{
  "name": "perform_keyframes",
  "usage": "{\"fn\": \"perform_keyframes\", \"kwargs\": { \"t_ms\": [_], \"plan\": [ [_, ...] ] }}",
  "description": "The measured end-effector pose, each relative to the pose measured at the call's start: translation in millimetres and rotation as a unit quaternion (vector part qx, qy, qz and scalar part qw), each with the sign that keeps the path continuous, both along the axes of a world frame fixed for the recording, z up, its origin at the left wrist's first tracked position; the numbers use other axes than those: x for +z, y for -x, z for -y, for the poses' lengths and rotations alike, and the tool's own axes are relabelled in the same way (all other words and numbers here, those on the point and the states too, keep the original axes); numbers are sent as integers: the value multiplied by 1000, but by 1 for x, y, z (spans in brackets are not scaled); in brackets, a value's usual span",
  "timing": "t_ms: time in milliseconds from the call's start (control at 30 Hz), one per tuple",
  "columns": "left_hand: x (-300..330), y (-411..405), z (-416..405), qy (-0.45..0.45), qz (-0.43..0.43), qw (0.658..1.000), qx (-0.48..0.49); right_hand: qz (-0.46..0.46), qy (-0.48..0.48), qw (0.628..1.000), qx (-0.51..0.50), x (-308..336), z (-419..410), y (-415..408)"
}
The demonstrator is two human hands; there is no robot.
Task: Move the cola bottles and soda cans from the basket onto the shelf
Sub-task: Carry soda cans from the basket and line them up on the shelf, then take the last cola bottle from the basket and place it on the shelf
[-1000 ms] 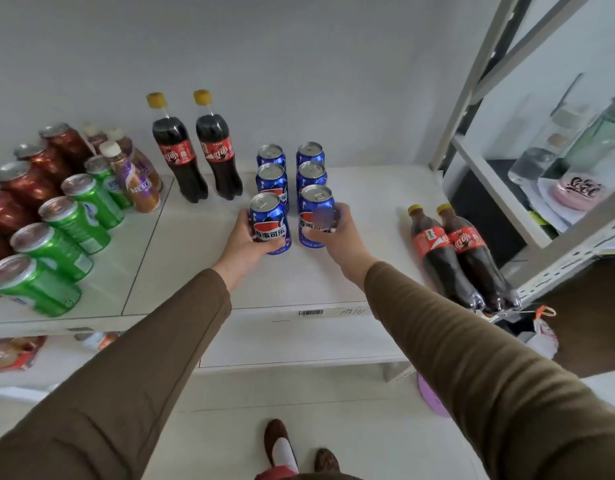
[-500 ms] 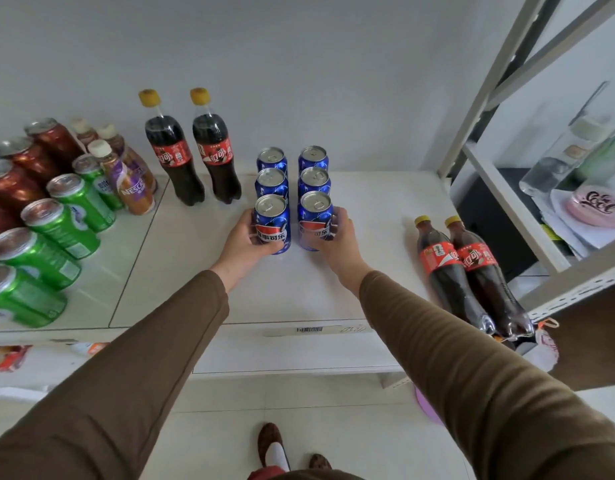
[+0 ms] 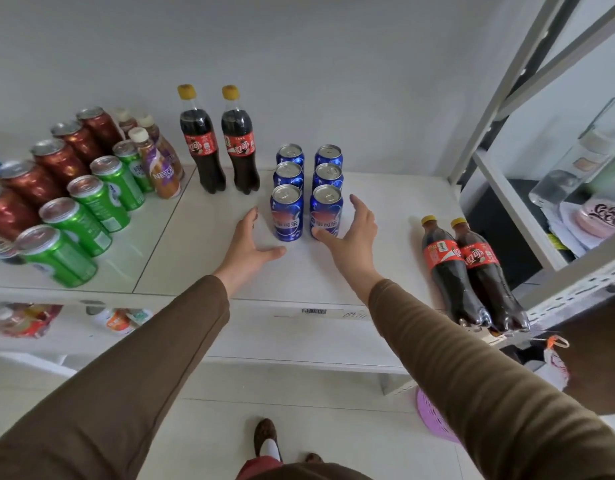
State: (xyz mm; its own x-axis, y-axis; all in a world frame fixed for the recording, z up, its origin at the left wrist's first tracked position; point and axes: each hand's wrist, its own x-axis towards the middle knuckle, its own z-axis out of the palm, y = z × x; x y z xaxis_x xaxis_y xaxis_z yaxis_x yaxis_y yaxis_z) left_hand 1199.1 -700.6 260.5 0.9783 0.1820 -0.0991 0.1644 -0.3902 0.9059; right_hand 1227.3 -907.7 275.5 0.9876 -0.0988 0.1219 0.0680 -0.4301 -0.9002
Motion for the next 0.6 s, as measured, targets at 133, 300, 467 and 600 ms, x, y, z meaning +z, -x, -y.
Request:
{"fn": "perform_keyframes", "kwargs": {
  "t_ms": [133, 300, 467, 600],
  "plan": [
    [14, 38, -11, -97, 58, 993, 35, 137, 89, 987, 9, 16, -16, 31],
    [29, 99, -49, -171, 111, 977, 59, 206, 159, 960, 105, 32, -71, 71],
    [35, 185, -102, -218, 118, 961, 118, 200, 188, 935, 223, 32, -143, 128],
    [30, 288, -153, -287, 93, 938, 172, 191, 189, 910, 315, 25, -209, 205]
  ]
}}
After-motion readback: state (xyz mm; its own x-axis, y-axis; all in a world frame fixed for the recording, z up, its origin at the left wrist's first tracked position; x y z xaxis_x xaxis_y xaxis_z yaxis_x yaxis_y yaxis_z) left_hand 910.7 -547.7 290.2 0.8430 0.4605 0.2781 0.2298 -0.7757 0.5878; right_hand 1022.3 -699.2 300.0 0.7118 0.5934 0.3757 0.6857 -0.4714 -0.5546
